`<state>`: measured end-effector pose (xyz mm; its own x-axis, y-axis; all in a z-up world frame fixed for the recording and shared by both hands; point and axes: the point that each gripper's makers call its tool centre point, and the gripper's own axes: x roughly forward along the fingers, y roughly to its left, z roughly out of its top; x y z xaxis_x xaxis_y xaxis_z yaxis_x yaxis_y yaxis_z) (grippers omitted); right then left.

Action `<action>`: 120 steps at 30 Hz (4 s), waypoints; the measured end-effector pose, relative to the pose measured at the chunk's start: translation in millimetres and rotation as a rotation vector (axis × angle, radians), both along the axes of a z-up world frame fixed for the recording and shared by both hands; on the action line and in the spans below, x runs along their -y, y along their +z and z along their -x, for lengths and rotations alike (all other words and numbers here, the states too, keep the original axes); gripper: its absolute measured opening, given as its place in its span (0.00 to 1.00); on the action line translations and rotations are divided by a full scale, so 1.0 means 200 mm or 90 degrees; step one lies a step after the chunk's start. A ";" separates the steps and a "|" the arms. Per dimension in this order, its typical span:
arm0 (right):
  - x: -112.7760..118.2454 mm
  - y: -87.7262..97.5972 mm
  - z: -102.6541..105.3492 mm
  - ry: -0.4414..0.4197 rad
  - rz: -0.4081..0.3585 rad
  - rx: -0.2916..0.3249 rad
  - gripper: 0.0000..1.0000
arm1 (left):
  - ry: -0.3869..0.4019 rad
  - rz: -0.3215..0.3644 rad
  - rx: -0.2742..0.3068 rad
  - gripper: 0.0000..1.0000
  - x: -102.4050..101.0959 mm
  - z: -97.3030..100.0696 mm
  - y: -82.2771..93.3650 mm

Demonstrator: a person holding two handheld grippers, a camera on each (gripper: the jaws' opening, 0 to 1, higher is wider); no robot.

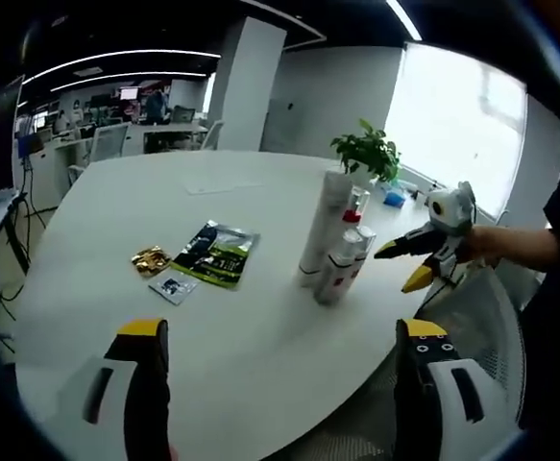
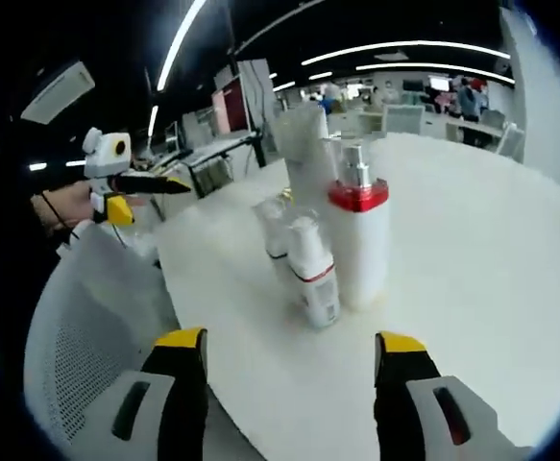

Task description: Arrange the skincare products in the storage area until every visible bottle or jar stands upright without overlapping.

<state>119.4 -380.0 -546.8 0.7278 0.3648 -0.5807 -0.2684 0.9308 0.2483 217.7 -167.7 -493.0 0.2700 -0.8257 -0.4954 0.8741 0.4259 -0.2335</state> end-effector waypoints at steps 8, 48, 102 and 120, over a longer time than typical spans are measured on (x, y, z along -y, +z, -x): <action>-0.03 0.13 0.05 -0.033 0.024 0.007 0.88 | -0.001 -0.016 -0.006 0.91 -0.08 0.05 -0.02; -0.04 0.20 0.17 -0.089 -0.062 -0.022 0.99 | 0.083 -0.040 -0.054 0.99 -0.10 0.10 0.06; 0.03 0.17 0.22 -0.152 -0.050 -0.031 0.96 | -0.119 -0.156 -0.104 0.80 0.25 -0.36 -0.05; 0.06 0.11 0.21 -0.170 -0.061 -0.043 0.96 | -0.144 -0.214 -0.075 0.65 0.36 -0.55 -0.11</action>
<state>76.4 -392.8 -524.3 0.7659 0.2213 -0.6037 0.0033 0.9376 0.3478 327.5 -239.2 -516.0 0.0256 -0.6443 -0.7644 0.9300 0.2958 -0.2182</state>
